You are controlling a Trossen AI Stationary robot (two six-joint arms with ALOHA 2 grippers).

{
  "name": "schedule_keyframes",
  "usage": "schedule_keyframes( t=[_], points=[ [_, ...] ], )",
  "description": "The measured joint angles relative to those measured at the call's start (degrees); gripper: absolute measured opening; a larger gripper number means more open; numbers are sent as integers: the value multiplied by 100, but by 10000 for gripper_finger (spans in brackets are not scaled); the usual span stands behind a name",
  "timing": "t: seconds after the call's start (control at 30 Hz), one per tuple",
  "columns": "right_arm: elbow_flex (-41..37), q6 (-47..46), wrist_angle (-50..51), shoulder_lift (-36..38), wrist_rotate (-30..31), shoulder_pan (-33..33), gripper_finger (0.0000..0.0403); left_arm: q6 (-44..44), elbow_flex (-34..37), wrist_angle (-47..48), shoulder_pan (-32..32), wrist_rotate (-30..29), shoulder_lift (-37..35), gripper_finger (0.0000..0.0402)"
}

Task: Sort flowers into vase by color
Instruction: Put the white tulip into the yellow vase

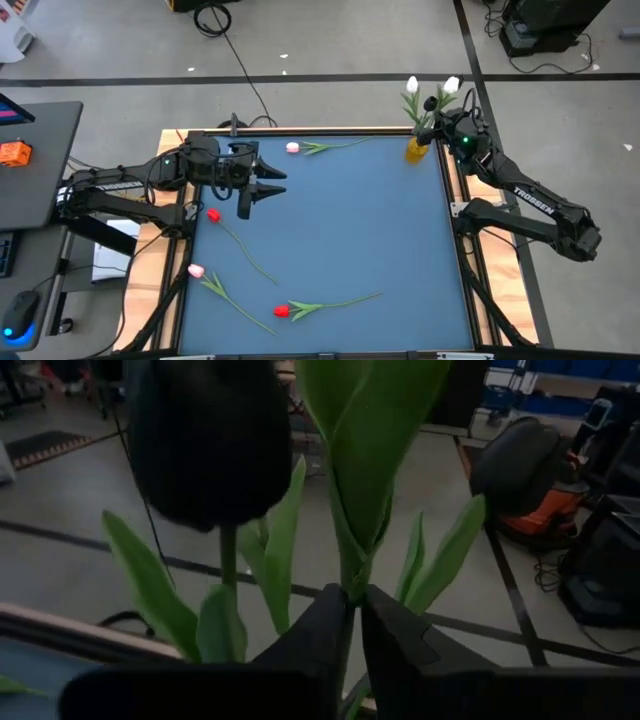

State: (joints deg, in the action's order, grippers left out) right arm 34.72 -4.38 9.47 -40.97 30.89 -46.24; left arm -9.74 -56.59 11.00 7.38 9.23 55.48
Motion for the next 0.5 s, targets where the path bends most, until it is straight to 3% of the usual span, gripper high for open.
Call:
schedule_keyframes(
  t=[0.3,0.5],
  points=[
    [0,-192,717,45,-449,4,78,0,1,0,0,0,0,183],
    [-1,-391,1043,-7,-1240,-2,88,0,1,0,0,0,0,183]
  ],
)
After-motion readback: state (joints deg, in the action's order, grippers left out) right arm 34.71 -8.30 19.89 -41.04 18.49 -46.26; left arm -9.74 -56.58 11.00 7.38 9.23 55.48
